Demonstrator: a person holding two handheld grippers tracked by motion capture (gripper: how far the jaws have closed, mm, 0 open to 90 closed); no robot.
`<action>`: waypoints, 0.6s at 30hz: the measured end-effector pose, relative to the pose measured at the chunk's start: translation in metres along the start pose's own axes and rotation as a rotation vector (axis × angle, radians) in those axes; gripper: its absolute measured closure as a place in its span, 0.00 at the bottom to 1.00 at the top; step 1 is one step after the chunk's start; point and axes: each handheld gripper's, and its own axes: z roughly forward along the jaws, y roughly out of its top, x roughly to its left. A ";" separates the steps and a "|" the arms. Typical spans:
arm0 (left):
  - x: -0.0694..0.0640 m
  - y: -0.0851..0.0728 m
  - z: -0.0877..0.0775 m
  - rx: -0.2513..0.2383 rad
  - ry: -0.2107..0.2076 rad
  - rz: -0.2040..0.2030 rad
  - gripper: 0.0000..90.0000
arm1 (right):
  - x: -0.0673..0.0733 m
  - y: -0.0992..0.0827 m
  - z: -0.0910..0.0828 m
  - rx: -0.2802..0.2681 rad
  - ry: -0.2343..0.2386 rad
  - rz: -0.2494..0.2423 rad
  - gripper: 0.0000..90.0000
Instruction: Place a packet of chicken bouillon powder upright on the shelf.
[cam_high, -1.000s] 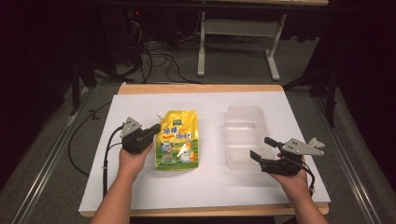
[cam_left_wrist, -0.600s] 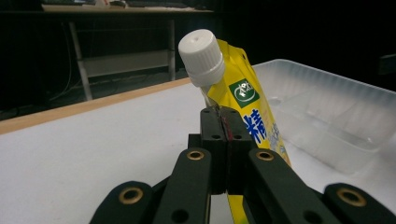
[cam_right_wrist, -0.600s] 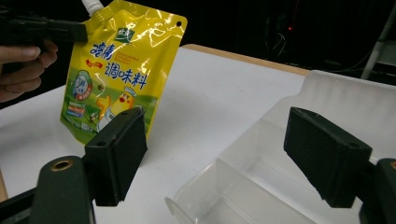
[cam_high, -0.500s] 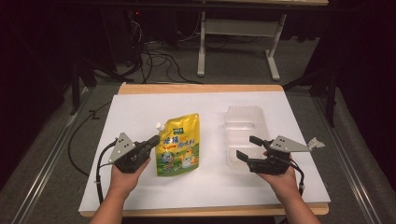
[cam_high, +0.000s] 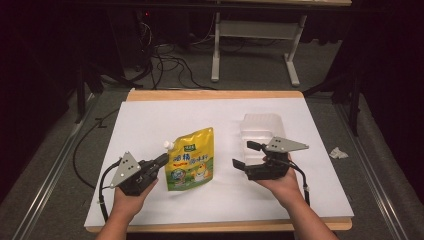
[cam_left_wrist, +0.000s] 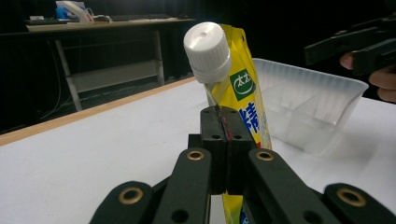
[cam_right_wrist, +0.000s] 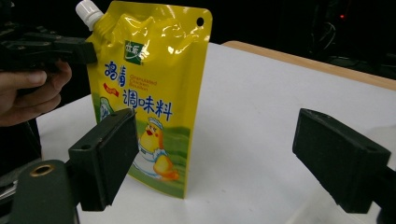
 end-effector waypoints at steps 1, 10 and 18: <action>-0.001 0.000 -0.001 0.001 -0.002 0.003 1.00 | 0.002 0.001 0.005 0.004 0.006 0.000 0.15; -0.007 -0.004 -0.011 0.004 -0.030 0.035 1.00 | 0.024 0.010 0.038 0.029 0.067 -0.027 0.13; -0.007 -0.007 -0.016 0.014 -0.040 0.049 1.00 | 0.036 0.019 0.071 0.068 0.098 -0.024 0.14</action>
